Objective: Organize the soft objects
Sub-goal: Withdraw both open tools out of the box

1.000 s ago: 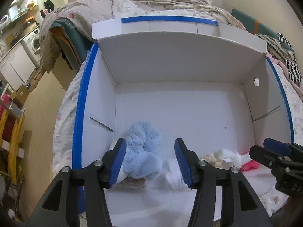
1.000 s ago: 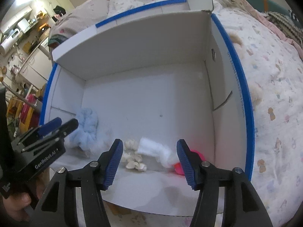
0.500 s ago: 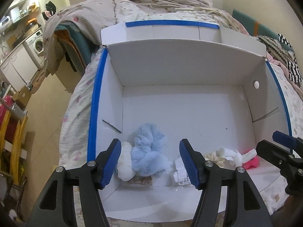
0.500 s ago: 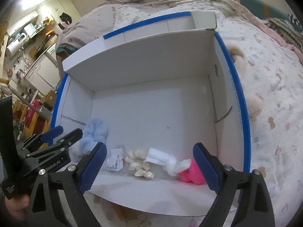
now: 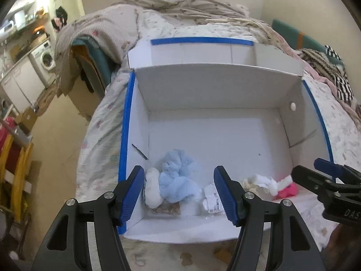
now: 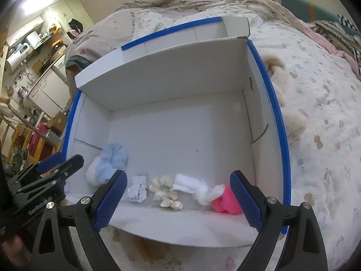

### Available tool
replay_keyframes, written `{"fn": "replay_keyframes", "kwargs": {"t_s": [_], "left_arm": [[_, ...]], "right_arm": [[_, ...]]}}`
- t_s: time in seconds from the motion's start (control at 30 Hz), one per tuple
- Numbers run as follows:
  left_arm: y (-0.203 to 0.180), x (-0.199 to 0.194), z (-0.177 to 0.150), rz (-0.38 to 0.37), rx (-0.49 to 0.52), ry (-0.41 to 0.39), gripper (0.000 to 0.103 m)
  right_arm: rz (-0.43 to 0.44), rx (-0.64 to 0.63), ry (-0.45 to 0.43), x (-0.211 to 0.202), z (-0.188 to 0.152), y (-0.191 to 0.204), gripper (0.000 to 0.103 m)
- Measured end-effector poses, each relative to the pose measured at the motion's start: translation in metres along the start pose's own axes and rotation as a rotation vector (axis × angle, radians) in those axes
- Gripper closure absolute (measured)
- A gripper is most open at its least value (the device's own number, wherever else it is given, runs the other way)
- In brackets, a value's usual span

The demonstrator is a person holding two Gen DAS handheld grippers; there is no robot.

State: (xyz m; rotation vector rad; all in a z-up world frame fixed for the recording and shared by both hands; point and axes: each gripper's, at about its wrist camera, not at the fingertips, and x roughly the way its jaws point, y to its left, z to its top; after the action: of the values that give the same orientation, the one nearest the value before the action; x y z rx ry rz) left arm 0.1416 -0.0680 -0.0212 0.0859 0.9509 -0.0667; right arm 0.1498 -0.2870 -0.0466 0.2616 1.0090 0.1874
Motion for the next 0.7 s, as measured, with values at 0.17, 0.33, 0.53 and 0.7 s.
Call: {"fn": "replay_keyframes", "kwargs": {"t_s": [0.17,0.33,0.53,0.7], "left_arm": [[-0.002,-0.017,-0.008,0.036,0.028,-0.039,0.042],[0.004,-0.026,-0.019,0.027,0.026,-0.024,0.042],[0.016,-0.031,-0.037,0.02,-0.018,0.005,0.041],[0.023,-0.036,-0.054,0.025,-0.011,0.016,0.041]], "right_arm": [[0.002,-0.014,0.001,-0.007,-0.01,0.004,0.005],[0.003,0.003,-0.007,-0.018,-0.02,0.002,0.005],[0.018,0.026,0.006,-0.026,-0.033,-0.001,0.005],[0.041,0.044,0.006,-0.031,-0.044,-0.003,0.005]]}}
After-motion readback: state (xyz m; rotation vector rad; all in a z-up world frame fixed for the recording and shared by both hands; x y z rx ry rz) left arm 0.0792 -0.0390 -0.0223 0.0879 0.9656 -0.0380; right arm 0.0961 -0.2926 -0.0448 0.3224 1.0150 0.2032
